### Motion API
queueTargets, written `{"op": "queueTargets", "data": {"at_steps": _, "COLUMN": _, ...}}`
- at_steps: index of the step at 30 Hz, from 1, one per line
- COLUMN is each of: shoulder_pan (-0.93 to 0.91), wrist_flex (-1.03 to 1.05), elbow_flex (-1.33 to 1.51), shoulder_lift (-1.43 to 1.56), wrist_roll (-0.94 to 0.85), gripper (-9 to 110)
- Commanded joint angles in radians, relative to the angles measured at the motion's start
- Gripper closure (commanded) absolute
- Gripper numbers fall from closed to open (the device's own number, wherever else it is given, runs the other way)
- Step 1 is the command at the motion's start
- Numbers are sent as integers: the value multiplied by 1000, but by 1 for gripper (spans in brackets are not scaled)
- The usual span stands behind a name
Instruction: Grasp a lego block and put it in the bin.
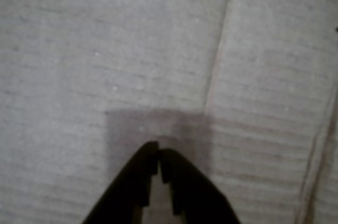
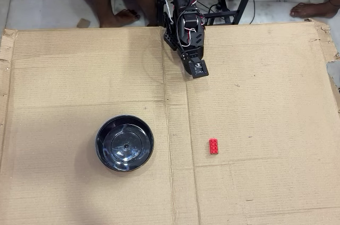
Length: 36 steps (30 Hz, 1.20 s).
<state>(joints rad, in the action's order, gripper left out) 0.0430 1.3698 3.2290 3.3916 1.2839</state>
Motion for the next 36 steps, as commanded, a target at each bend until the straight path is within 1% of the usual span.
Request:
{"op": "queueTargets", "data": {"at_steps": 1, "shoulder_pan": -3, "wrist_flex": 61, "elbow_flex": 14, "shoulder_lift": -9, "wrist_roll": 9, "gripper": 101}}
{"op": "queueTargets", "data": {"at_steps": 36, "shoulder_pan": -8, "wrist_flex": 52, "elbow_flex": -5, "shoulder_lift": -9, "wrist_roll": -3, "gripper": 101}}
